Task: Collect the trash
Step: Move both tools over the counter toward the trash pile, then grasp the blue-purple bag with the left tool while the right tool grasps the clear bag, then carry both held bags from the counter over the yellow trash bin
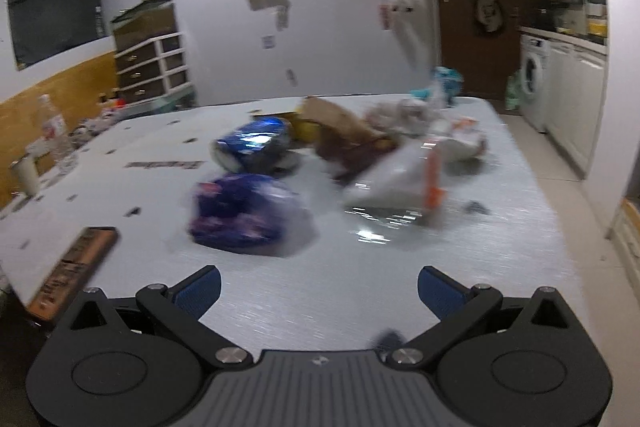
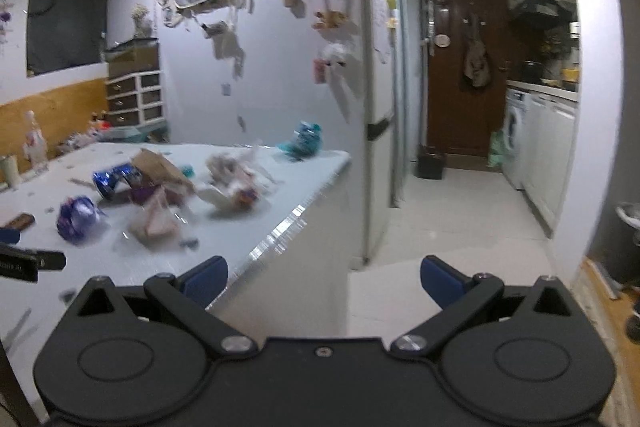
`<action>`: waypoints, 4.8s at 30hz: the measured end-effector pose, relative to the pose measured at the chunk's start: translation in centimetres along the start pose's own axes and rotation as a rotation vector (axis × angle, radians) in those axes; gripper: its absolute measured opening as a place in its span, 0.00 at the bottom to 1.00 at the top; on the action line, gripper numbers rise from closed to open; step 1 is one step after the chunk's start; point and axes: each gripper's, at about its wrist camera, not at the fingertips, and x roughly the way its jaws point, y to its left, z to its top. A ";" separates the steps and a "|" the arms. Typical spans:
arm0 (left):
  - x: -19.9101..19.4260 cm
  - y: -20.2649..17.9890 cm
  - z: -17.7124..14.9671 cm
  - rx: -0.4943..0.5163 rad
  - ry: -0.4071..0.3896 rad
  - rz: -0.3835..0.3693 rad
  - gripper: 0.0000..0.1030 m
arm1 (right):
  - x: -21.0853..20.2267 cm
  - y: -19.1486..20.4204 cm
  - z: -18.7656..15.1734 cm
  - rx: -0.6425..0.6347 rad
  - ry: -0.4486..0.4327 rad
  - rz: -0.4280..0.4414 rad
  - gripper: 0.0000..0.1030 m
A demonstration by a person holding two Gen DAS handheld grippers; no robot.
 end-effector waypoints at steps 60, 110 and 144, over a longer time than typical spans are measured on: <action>10.4 4.8 3.9 -0.020 0.028 -0.121 0.22 | 19.1 12.4 4.7 0.157 0.447 0.579 0.14; -2.4 -17.7 6.9 0.055 -0.160 -0.515 0.16 | -0.8 -5.8 5.0 0.001 0.042 -0.014 0.11; 19.7 -36.9 0.3 0.089 0.324 -0.654 0.16 | 14.1 -20.0 -11.8 0.250 0.429 -0.255 0.11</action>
